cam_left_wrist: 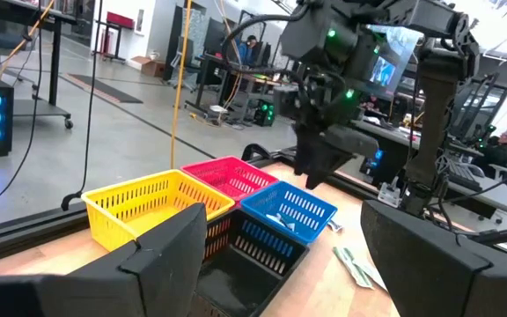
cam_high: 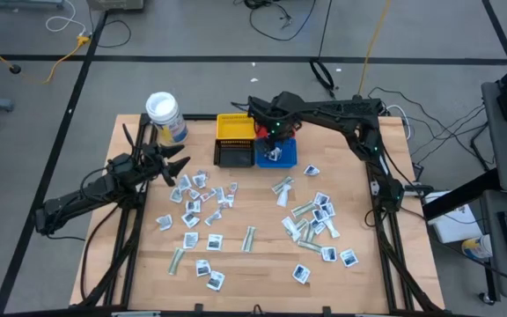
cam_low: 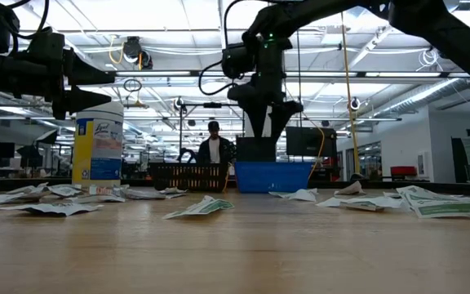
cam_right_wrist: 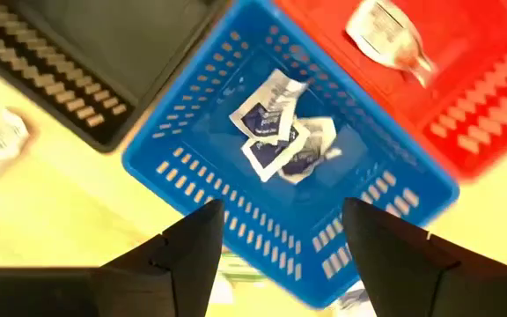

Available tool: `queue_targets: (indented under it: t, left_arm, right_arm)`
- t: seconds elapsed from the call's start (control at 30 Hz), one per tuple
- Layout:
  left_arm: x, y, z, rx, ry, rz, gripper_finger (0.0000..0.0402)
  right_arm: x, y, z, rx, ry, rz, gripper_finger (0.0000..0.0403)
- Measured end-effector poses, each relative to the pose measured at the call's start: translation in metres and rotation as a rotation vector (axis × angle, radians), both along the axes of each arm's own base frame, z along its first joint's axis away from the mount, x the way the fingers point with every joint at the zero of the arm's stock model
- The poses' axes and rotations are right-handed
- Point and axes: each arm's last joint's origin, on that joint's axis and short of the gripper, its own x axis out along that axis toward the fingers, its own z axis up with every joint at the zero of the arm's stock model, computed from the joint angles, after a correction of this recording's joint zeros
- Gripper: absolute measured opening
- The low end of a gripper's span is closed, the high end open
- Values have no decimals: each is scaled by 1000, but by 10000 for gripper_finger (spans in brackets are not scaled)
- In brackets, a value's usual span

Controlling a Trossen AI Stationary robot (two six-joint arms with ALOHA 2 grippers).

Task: Pick & Place First Aid Supplies
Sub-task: Put the blue alcohol pad into the blue basket

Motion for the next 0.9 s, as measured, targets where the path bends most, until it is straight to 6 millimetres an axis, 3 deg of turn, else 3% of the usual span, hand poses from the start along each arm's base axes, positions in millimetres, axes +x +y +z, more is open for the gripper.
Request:
queue_targets:
  t: [0.2, 0.4, 0.5, 0.63, 0.9]
  left_arm:
    - [0, 0, 0, 0, 0, 0, 306]
    - [0, 0, 0, 0, 0, 0, 306]
    - [0, 0, 0, 0, -1, 0, 306]
    - [0, 0, 0, 0, 0, 0, 306]
    - [0, 0, 0, 0, 0, 1, 306]
  right_arm:
    - [-4, 10, 7, 30, 31, -195, 226]
    - [1, 25, 6, 33, 45, -191, 226]
    - [5, 47, -1, 38, 62, -164, 227]
    - [-5, 82, -1, 39, 32, -174, 228]
    - [-52, 152, -5, 48, 55, -232, 228]
